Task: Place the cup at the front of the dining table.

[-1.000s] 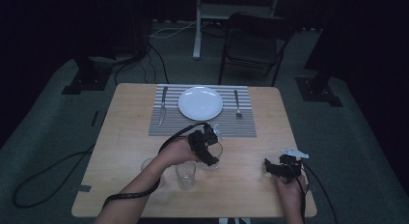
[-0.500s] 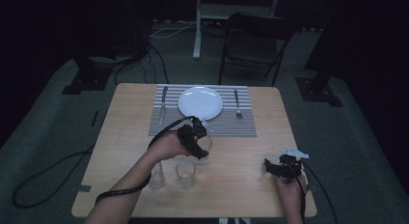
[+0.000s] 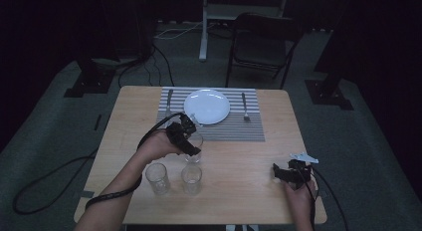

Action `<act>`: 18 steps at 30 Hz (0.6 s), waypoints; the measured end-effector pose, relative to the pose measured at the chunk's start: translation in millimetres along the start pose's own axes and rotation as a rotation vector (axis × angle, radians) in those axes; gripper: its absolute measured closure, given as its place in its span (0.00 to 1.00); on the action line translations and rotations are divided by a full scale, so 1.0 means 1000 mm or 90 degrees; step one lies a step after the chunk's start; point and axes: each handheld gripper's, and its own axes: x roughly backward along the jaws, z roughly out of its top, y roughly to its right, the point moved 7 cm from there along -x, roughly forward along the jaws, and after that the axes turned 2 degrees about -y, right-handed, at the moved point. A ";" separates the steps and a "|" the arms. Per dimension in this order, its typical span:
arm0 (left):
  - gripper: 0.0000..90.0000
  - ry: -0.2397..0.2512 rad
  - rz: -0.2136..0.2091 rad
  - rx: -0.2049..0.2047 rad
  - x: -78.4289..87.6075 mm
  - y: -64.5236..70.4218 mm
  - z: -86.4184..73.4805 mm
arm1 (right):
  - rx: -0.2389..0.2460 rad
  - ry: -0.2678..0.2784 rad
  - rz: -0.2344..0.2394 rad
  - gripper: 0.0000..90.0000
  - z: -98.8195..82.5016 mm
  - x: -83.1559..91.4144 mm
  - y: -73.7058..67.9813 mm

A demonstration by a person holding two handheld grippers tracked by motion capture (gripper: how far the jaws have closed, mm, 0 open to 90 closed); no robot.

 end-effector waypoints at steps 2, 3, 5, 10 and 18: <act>0.33 -0.004 0.010 0.012 0.000 -0.006 -0.003 | 0.000 0.000 0.000 0.14 0.000 0.000 0.000; 0.33 -0.003 0.015 0.017 0.001 -0.009 -0.004 | 0.000 0.000 0.000 0.14 0.000 0.000 0.000; 0.33 -0.003 0.021 0.029 0.000 -0.015 -0.006 | 0.001 0.000 0.000 0.14 0.000 0.000 0.000; 0.33 -0.004 0.014 0.046 0.001 -0.025 -0.010 | 0.001 0.000 0.000 0.14 0.000 0.000 0.000; 0.33 0.010 0.053 0.080 0.005 -0.048 -0.007 | 0.001 0.000 0.000 0.14 0.000 0.000 0.000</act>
